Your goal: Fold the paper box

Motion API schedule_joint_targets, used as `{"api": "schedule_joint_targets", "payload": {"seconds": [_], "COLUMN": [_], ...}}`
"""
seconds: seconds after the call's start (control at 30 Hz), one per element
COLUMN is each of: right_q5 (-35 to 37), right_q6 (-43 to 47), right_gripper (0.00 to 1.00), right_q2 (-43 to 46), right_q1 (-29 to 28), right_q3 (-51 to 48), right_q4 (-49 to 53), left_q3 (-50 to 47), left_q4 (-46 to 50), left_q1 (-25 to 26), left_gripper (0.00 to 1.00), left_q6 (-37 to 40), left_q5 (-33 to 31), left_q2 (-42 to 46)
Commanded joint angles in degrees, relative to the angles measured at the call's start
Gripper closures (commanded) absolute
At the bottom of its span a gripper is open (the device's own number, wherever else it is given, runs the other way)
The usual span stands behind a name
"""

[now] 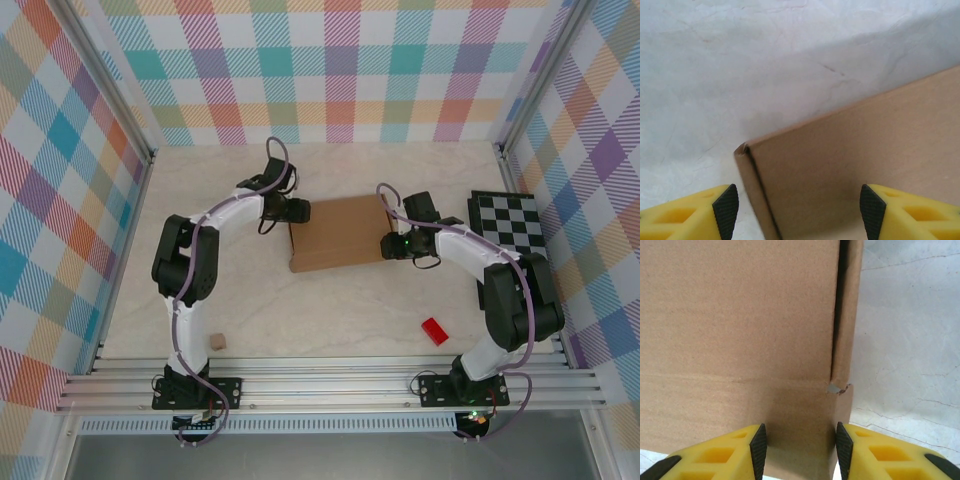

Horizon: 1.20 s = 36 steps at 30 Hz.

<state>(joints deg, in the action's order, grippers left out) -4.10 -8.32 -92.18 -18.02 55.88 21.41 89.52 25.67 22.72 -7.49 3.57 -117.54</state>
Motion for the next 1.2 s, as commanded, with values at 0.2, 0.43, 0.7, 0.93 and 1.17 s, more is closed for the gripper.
{"api": "schedule_joint_targets", "payload": {"seconds": [0.2,0.43,0.7,0.93,1.17], "right_q5": [-3.98,-2.61,-3.79,-10.08,-10.03], "right_q6": [-4.32,-4.30,-4.31,-6.27,-7.08], "right_gripper": [0.58,0.56,0.46,0.49,0.50], "right_q2": [-1.12,-1.04,2.29,1.15,1.15], "right_q1": [0.75,1.29,3.20,3.96,3.96], "right_q3": [-0.53,0.02,0.05,-2.50,-3.68], "right_q4": [-4.80,-1.26,5.00,-2.90,-2.08], "left_q3": [-3.91,-6.52,-7.42,-8.12,-7.87], "left_q4": [-0.19,-0.06,0.43,0.42,1.52], "left_q1": [-0.13,-0.13,-0.14,-0.13,-0.14], "left_gripper": [0.35,0.38,0.38,0.39,0.39], "left_q6": [-2.01,-3.50,-3.82,-5.08,-5.43], "left_q5": [3.17,0.27,-1.04,-0.32,-0.76], "left_q2": [1.30,2.70,3.85,3.72,3.78]}}
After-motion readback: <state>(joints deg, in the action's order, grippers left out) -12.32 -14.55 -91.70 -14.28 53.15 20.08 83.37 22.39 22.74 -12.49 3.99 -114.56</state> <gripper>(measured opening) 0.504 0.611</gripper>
